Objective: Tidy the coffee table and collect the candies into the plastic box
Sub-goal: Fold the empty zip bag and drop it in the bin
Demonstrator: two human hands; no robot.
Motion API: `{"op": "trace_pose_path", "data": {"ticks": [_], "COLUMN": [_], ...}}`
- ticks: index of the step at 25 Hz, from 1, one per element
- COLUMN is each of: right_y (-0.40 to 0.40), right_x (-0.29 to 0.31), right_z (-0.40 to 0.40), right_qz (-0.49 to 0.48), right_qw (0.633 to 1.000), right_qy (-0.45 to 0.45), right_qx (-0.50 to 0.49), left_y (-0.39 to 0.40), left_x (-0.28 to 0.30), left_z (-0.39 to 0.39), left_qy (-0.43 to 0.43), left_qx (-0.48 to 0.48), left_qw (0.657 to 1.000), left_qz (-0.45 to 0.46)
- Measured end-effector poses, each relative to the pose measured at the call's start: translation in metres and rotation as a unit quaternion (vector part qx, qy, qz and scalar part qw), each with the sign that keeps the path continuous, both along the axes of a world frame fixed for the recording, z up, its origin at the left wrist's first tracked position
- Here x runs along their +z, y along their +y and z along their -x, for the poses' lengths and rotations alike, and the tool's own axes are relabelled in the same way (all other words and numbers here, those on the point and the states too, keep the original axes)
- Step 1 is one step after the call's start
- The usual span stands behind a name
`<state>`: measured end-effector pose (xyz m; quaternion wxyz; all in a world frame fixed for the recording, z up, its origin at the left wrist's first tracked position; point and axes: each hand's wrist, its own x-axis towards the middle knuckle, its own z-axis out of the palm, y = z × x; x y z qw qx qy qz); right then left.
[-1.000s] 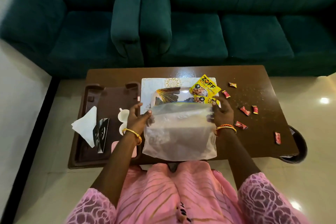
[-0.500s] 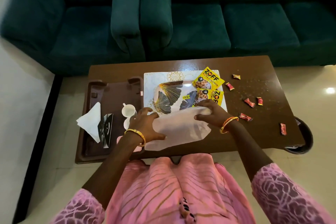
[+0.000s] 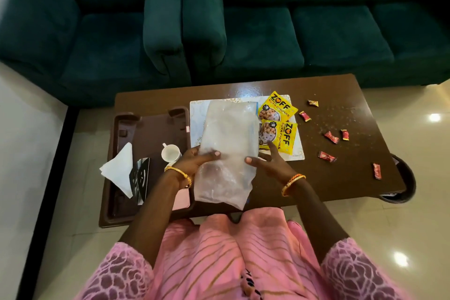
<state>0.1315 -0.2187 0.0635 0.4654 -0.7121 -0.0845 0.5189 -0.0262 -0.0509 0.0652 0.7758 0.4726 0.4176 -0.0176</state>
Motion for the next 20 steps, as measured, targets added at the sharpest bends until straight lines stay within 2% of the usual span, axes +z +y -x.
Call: {"op": "trace_pose_path", "data": {"ticks": [2, 4, 6, 9, 13, 16, 18, 20], "right_y": [0.005, 0.011, 0.017, 0.018, 0.008, 0.002, -0.003, -0.007], "right_x": [-0.006, -0.005, -0.002, -0.001, -0.004, -0.005, -0.007, -0.004], "right_z": [0.011, 0.012, 0.012, 0.011, 0.003, 0.001, -0.002, -0.008], "right_qz": [-0.061, -0.115, -0.112, -0.076, -0.109, -0.100, -0.086, -0.101], "right_qw": [0.994, 0.983, 0.986, 0.989, 0.984, 0.984, 0.985, 0.985], "right_qy": [0.084, 0.131, 0.105, 0.070, 0.057, 0.032, -0.023, -0.063], "right_qx": [-0.037, -0.061, -0.058, -0.104, -0.125, -0.142, -0.147, -0.124], "left_y": [-0.004, -0.009, -0.013, -0.021, -0.030, -0.032, -0.030, -0.028], "left_x": [-0.002, -0.003, -0.005, -0.008, -0.013, -0.016, -0.018, -0.020], "left_z": [0.002, 0.004, 0.006, 0.005, 0.004, -0.001, -0.004, -0.006], "left_qy": [-0.015, -0.014, -0.016, -0.044, -0.057, -0.038, -0.028, -0.061], "left_qx": [-0.004, -0.004, 0.000, -0.003, 0.003, -0.011, 0.006, 0.016], "left_qw": [1.000, 1.000, 1.000, 0.996, 0.988, 0.982, 0.972, 0.948], "left_qz": [0.021, 0.014, 0.015, 0.081, 0.143, 0.182, 0.232, 0.312]}}
